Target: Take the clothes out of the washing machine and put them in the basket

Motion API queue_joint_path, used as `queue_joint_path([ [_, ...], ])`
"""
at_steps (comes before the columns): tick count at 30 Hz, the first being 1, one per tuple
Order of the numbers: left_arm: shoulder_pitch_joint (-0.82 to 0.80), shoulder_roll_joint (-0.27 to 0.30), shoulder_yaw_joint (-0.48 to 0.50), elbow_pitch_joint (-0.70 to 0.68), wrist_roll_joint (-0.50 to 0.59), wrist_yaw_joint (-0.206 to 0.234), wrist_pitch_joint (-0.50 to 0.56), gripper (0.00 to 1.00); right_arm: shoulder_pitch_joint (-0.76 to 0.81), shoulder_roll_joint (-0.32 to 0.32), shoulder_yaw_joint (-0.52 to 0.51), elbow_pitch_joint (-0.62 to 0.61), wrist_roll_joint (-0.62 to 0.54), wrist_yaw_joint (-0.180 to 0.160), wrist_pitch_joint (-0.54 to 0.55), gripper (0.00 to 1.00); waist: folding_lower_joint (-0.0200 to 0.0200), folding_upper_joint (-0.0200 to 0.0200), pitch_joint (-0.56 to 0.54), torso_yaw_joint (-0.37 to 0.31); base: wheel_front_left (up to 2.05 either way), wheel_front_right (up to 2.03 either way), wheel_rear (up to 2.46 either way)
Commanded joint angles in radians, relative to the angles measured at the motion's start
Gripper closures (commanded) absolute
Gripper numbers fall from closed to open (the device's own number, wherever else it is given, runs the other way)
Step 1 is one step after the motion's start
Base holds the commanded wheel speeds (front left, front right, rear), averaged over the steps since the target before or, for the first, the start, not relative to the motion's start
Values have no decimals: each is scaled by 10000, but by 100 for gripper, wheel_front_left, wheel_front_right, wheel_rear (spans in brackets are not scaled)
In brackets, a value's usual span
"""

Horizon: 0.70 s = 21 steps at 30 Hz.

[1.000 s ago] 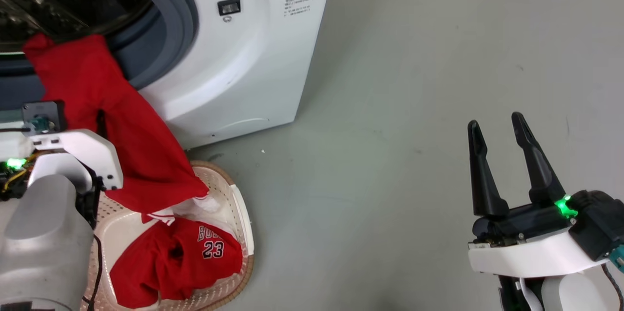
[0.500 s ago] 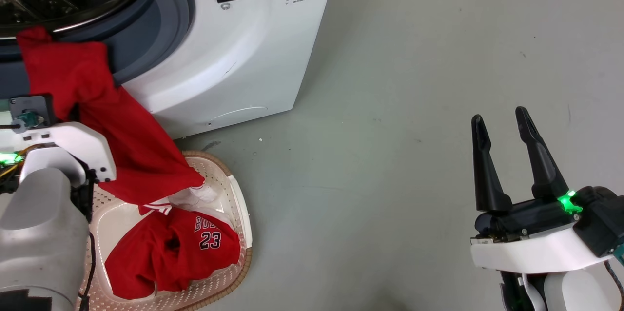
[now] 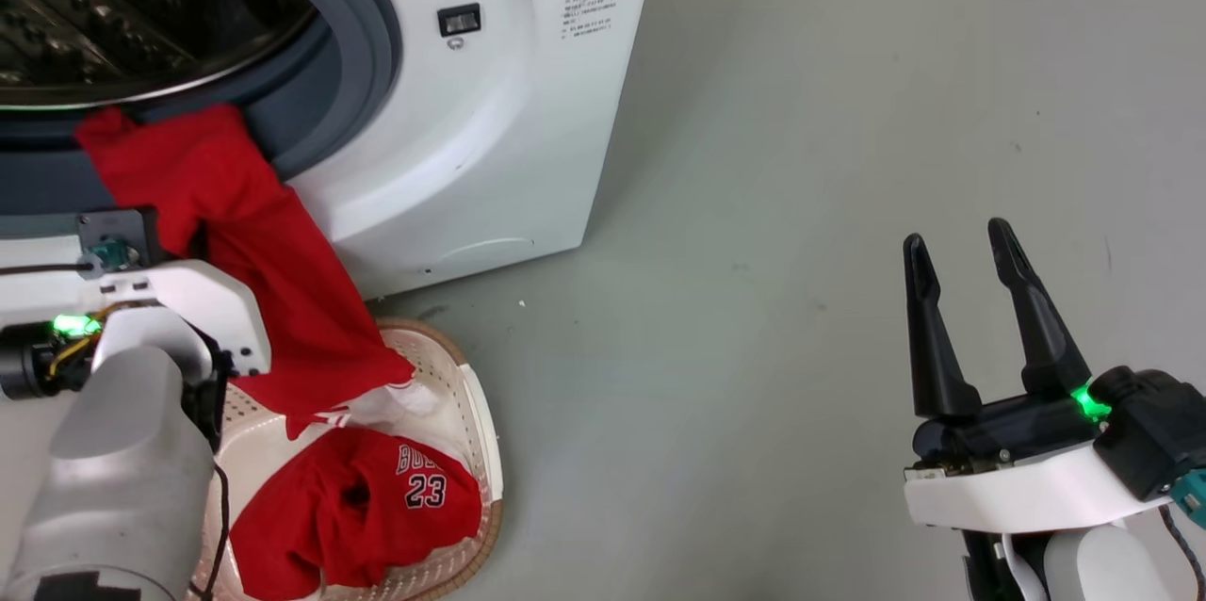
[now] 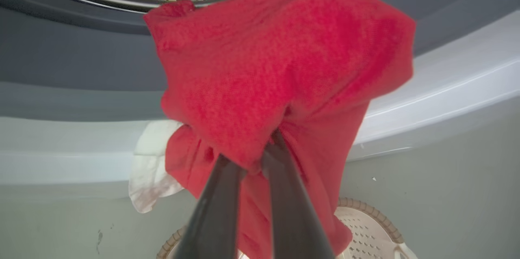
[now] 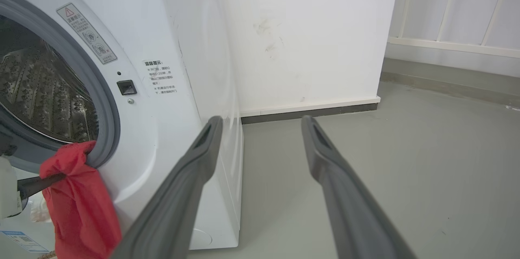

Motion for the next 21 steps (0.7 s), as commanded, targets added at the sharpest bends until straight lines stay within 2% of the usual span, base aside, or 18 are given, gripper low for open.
queue_joint_path([
  [1,198,-56,-22,-75,-17,-20,-72,100,144,0,16,28,-63,-7,-23,0,-2,0,-282,77,0,0,0],
  [7,1016,-279,20,-851,-49,51,-87,100,513,0,-32,163,-233,-7,-23,0,-2,0,-1076,273,0,0,0],
  [21,4116,-827,322,-4107,240,247,-91,100,1440,0,-33,335,-583,-7,-23,0,-2,0,-2451,697,0,0,0],
])
